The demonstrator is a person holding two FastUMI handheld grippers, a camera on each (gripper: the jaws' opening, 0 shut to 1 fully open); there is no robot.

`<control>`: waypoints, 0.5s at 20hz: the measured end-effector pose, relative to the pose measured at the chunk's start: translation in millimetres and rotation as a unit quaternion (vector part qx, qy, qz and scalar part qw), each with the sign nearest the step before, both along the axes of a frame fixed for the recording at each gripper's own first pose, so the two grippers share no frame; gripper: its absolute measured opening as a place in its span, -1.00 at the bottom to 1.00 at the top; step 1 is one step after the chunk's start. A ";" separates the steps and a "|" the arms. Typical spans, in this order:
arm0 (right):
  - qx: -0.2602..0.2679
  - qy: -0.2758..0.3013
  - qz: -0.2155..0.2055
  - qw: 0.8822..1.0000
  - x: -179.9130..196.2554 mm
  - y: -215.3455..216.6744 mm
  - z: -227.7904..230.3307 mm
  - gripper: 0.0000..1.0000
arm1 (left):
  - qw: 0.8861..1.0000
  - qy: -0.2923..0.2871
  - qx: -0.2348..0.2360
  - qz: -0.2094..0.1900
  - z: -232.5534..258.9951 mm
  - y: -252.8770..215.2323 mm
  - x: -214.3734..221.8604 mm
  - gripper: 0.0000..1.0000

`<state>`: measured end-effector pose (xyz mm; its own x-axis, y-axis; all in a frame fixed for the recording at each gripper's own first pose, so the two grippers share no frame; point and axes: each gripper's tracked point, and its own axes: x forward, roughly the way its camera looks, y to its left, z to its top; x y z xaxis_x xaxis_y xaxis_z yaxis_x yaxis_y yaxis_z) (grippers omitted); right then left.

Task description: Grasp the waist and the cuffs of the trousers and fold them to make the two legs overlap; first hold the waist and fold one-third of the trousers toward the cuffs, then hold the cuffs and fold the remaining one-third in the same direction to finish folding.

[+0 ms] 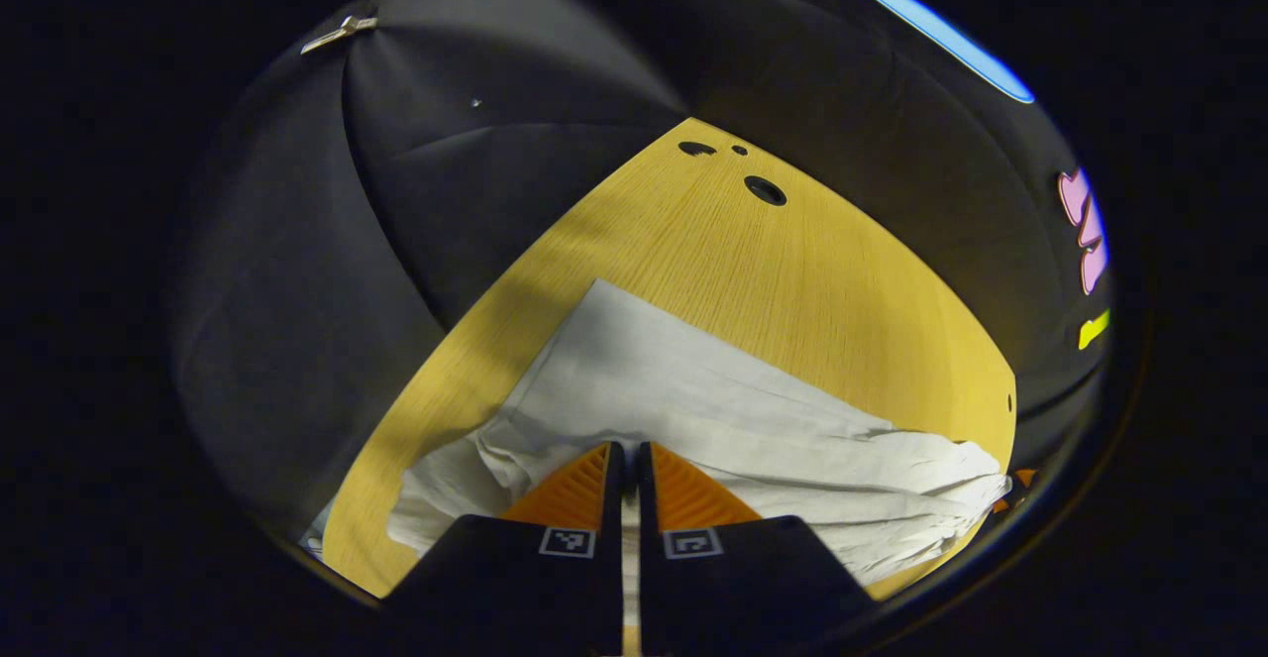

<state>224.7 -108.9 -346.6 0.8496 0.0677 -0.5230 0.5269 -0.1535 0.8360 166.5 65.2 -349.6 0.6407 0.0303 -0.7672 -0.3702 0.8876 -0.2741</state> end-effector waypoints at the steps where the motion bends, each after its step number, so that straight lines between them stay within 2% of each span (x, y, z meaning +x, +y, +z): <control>1: -0.011 -0.006 -0.003 1.000 -9.1 -5.4 4.7 0.27 | 1.000 -0.009 -0.002 -0.002 4.8 -3.9 1.7 -0.41; 3: -0.031 -0.007 0.003 0.999 -28.2 -10.2 4.7 0.41 | 1.000 -0.027 0.001 -0.007 15.4 -6.8 1.5 0.36; 4: -0.041 -0.006 0.005 0.999 -38.7 -12.3 4.1 0.44 | 0.999 -0.034 0.005 -0.008 18.6 -6.4 0.5 0.49; 5: -0.052 0.000 0.006 0.999 -48.1 -13.2 1.4 0.43 | 0.999 -0.037 0.006 -0.006 23.4 -6.3 -2.6 0.74; 7: -0.071 0.008 0.014 0.997 -59.5 -6.5 -5.9 0.44 | 0.999 -0.048 0.010 0.005 33.5 -1.8 -10.1 0.77; 10: -0.072 0.014 0.036 0.997 -67.8 11.3 -14.9 0.44 | 0.997 -0.078 -0.011 0.026 52.8 -0.8 -24.3 0.77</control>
